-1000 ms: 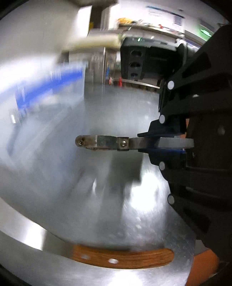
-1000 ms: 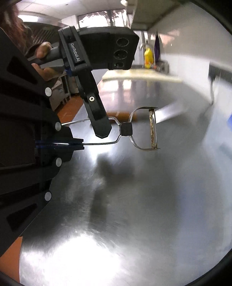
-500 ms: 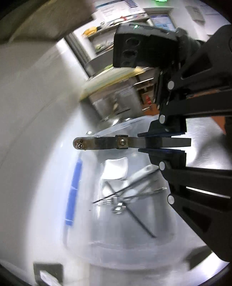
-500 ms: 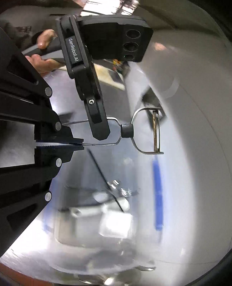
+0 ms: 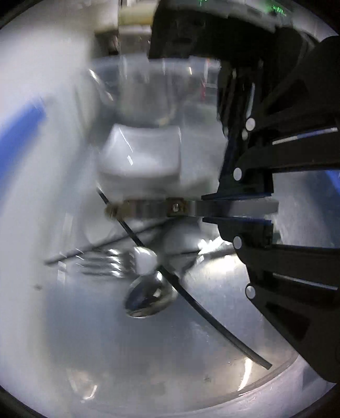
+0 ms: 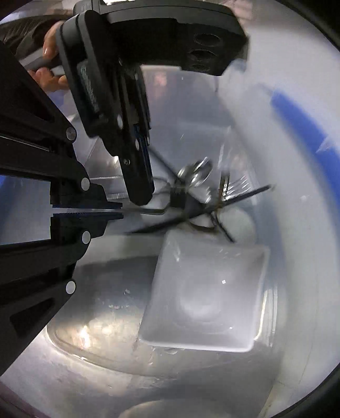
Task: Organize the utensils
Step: 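Carry the metal peeler into the clear box and open both grippers, then close the right gripper on the wooden spatula handle while the left gripper grasps the blade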
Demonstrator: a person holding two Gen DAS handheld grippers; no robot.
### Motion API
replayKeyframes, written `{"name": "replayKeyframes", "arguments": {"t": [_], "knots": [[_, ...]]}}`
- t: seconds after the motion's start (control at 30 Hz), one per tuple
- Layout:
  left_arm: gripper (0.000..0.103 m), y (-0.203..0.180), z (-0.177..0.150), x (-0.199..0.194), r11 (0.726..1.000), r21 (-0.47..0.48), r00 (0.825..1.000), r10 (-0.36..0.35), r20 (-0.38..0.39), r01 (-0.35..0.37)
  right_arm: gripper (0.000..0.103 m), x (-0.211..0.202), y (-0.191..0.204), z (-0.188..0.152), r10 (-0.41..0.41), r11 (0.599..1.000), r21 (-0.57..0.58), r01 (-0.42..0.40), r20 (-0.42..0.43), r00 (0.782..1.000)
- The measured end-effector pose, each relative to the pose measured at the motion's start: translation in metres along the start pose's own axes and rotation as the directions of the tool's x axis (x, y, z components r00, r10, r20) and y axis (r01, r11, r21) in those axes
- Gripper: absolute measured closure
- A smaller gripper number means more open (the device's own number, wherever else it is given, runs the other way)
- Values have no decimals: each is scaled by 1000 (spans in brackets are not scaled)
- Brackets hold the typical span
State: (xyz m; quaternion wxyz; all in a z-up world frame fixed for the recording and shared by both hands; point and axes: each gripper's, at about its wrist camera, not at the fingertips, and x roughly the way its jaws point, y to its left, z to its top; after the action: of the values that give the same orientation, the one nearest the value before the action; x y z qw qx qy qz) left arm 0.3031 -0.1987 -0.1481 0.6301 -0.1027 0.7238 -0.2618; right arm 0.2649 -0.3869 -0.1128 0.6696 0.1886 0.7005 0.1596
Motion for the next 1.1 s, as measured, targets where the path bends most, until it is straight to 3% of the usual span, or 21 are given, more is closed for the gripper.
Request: {"name": "replayKeyframes", "arguments": {"t": [0.03, 0.1, 0.13, 0.17, 0.2, 0.23, 0.3, 0.37, 0.43, 0.5, 0.53, 0.57, 0.63, 0.7, 0.77, 0.87, 0.97, 1.1], "knots": [[92, -3, -1, 3, 1000, 0, 1000, 5, -18, -5, 99, 2, 0, -1, -41, 999, -15, 41, -9, 999], [88, -10, -2, -2, 997, 52, 998, 55, -3, -55, 99, -5, 2, -6, -47, 999, -27, 47, 6, 999], [72, -18, -4, -9, 992, 88, 996, 90, 27, -92, 99, -17, 4, -11, -39, 999, -32, 40, 39, 998], [44, -26, -5, -18, 987, 117, 993, 106, 56, -112, 96, -30, 7, -17, -39, 998, -40, 42, 79, 996], [34, -33, -10, -31, 982, 138, 989, 113, 95, -125, 90, -41, 10, -25, -34, 998, -47, 40, 110, 993], [29, -40, -19, -51, 976, 165, 980, 118, 158, -144, 86, -61, 17, -36, -22, 998, -61, 33, 164, 986], [29, -51, -38, -85, 969, 202, 967, 95, 235, -144, 76, -90, 31, -60, 2, 995, -101, 23, 246, 969], [28, -55, -75, -134, 963, 246, 939, 20, 342, -110, 75, -116, 56, -96, 46, 985, -170, 9, 317, 947], [26, -45, -130, -184, 954, 291, 893, -69, 445, -71, 75, -128, 87, -135, 108, 965, -260, -16, 342, 934], [18, -25, -179, -218, 953, 299, 841, -119, 528, -53, 65, -121, 113, -166, 161, 943, -329, -46, 334, 929], [16, -10, -207, -231, 956, 287, 813, -117, 570, -64, 64, -107, 131, -182, 174, 929, -366, -51, 312, 934], [16, 6, -226, -238, 961, 264, 797, -97, 596, -80, 63, -95, 145, -192, 179, 919, -390, -56, 289, 940], [16, 49, -261, -240, 980, 162, 783, -12, 622, -114, 63, -46, 176, -218, 178, 901, -427, -81, 194, 965], [16, 87, -277, -229, 992, 69, 801, 47, 597, -110, 63, 6, 204, -228, 147, 890, -446, -89, 98, 984], [16, 143, -294, -209, 996, -59, 839, 94, 536, -73, 63, 72, 227, -241, 87, 899, -430, -83, -11, 996], [16, 205, -311, -168, 976, -214, 884, 135, 448, -41, 63, 130, 245, -252, 45, 917, -389, -89, -121, 992], [16, 231, -333, -142, 973, -230, 908, 103, 407, -7, 63, 161, 256, -262, -36, 922, -385, -26, -153, 988], [16, 241, -345, -129, 977, -215, 914, 83, 398, 6, 63, 173, 266, -267, -132, 918, -389, 78, -113, 985]]}}
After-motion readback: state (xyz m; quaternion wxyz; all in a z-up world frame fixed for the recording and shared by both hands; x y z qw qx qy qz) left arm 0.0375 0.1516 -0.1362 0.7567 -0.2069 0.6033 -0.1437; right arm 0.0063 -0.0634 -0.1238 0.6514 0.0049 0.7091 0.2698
